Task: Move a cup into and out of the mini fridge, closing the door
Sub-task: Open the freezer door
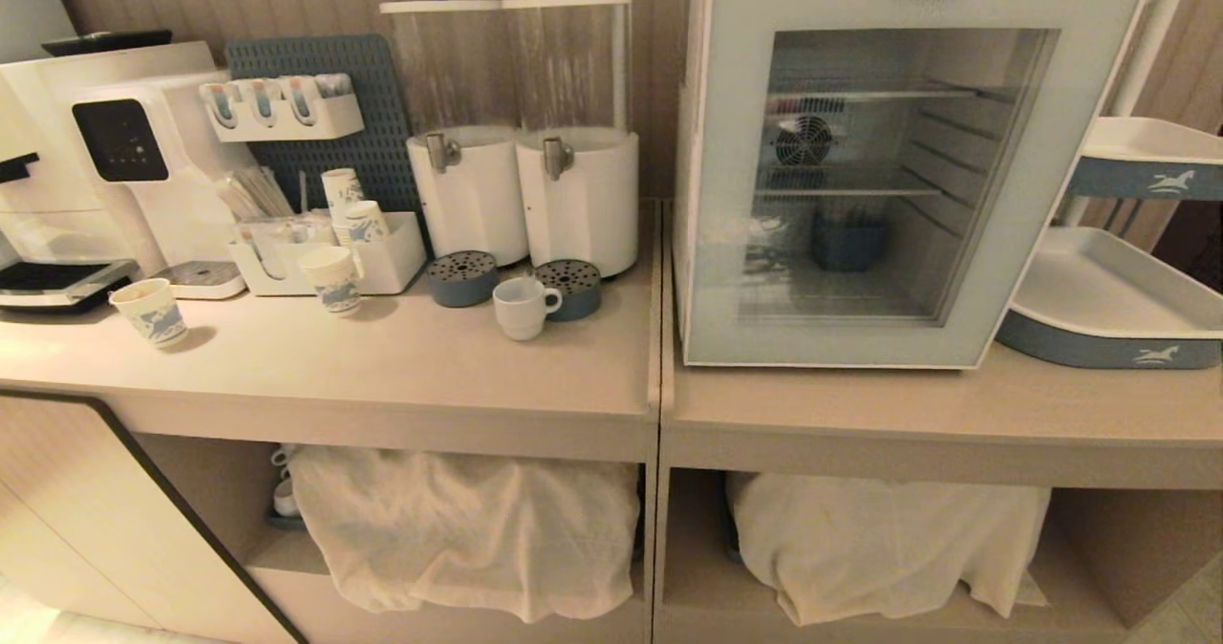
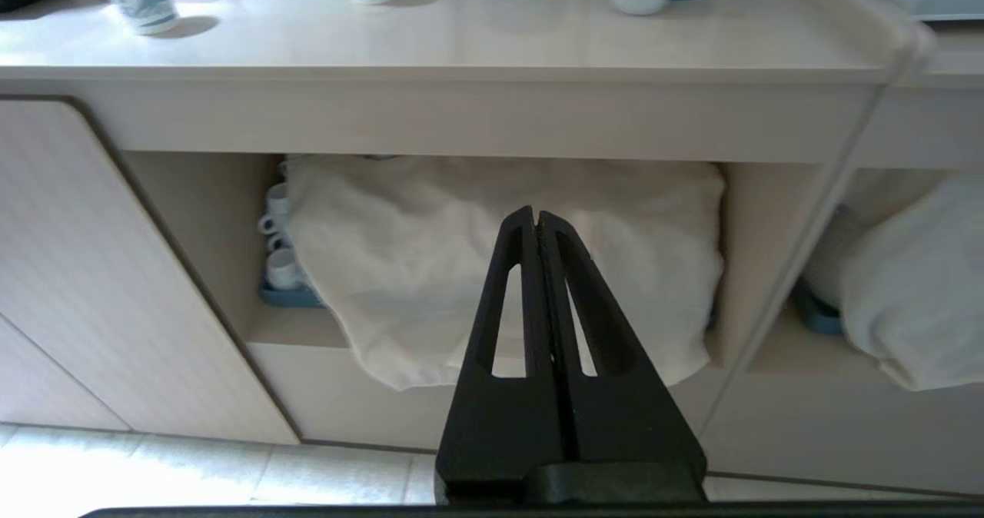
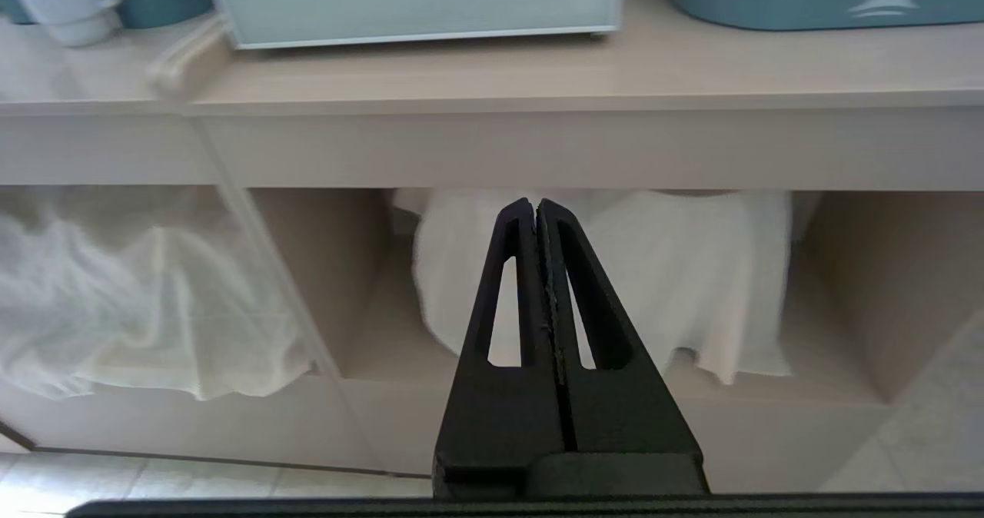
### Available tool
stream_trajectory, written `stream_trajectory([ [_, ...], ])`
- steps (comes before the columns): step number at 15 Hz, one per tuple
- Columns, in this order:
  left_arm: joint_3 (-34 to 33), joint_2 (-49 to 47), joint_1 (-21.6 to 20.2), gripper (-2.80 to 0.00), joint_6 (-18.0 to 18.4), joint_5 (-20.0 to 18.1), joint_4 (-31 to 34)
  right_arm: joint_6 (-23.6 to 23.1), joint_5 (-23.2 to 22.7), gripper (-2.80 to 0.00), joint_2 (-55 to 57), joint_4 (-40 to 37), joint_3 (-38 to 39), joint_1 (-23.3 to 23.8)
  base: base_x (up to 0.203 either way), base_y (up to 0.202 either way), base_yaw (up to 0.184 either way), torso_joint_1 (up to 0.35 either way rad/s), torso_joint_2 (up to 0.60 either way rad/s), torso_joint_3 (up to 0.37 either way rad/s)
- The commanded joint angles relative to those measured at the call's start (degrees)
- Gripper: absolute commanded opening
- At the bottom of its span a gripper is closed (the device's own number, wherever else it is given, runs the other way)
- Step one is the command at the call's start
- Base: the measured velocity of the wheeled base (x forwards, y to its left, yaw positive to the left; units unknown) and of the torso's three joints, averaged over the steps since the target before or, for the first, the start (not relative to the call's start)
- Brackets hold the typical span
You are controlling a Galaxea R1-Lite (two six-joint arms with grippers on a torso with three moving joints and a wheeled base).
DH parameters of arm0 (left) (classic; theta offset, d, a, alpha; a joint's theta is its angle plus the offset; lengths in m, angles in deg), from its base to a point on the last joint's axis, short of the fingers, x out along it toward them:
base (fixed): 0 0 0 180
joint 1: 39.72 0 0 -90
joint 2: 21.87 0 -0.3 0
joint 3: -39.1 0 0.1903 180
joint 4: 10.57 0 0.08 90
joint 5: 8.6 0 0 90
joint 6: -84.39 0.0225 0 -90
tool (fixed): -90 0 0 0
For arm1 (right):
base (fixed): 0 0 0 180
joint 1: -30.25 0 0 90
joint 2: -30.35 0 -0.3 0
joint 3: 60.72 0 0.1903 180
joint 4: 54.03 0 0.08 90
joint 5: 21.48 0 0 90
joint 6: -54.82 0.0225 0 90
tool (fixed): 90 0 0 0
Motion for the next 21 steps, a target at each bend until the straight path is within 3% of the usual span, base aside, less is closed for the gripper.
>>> stream_trajectory([
  [1,-0.01,-0.09,-0.02,-2.80,0.02,-0.06,-0.01,-0.01,-0.04,-2.80,0.08,-0.01,0.00,0.00,0.000,-0.194,0.001,-0.001,0.00,0.001],
  [11,-0.01,-0.06,-0.02,-2.80,-0.15,0.01,0.08,-0.01,-0.04,-2.80,0.08,-0.01,0.00,0.00,0.000,-0.186,0.001,0.003,0.00,0.004],
  [21,-0.01,0.00,-0.02,-2.80,-0.24,0.01,0.08,-0.01,-0.04,-2.80,0.08,-0.01,0.00,0.00,0.000,-0.009,0.000,0.000,0.00,0.000],
])
